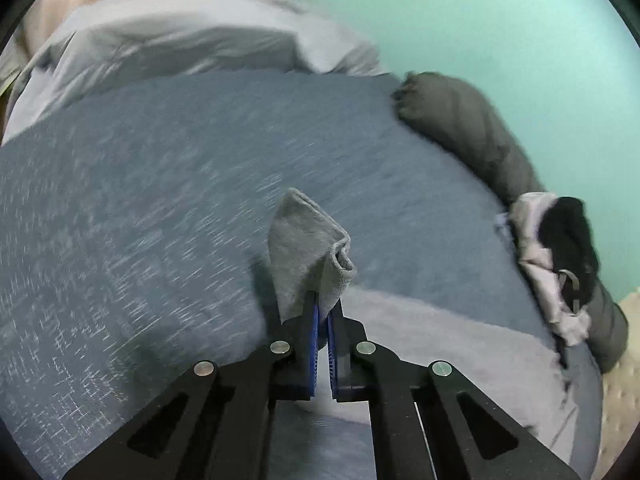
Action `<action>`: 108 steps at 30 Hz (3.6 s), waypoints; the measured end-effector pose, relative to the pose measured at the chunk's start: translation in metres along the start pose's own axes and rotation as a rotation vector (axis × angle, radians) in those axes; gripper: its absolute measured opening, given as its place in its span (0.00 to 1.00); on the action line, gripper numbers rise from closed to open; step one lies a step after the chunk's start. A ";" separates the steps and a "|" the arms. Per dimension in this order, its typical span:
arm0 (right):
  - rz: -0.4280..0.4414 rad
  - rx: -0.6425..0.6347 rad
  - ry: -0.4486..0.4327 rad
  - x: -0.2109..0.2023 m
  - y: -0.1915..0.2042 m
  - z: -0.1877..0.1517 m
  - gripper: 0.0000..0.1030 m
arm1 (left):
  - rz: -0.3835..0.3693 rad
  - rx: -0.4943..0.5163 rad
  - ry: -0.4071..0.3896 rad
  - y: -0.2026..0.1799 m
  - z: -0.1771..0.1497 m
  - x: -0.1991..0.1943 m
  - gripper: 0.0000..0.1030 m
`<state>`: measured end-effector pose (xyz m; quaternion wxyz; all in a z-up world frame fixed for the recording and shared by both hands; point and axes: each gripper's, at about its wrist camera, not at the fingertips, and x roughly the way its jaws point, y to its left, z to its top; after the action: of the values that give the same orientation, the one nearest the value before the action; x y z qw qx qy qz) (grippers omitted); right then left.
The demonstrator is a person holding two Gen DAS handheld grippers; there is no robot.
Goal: Fold clothes
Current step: 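Fold the sleeve with the left gripper across the body and release, then move the left gripper to the sweatshirt side edge and grasp it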
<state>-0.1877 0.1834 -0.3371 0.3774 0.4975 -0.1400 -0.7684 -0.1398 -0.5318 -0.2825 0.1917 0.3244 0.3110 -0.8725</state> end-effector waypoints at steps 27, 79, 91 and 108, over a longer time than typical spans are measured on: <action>-0.039 0.078 -0.082 -0.098 -0.070 -0.014 0.24 | -0.643 0.546 0.189 -0.431 -0.086 -0.127 0.03; -0.061 -0.003 0.108 -0.053 -0.071 -0.021 0.06 | -0.356 0.615 0.588 -0.291 -0.328 0.004 0.56; 0.061 0.050 -0.101 -0.145 -0.059 -0.018 0.05 | -0.355 0.558 0.580 -0.281 -0.317 0.001 0.56; 0.073 0.175 -0.153 -0.152 -0.104 -0.021 0.05 | -0.114 0.606 0.371 -0.260 -0.221 0.027 0.56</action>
<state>-0.1820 0.3669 -0.3080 0.3485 0.4630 -0.2532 -0.7746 -0.1995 -0.1970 -0.3237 -0.0217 0.5014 0.0853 -0.8607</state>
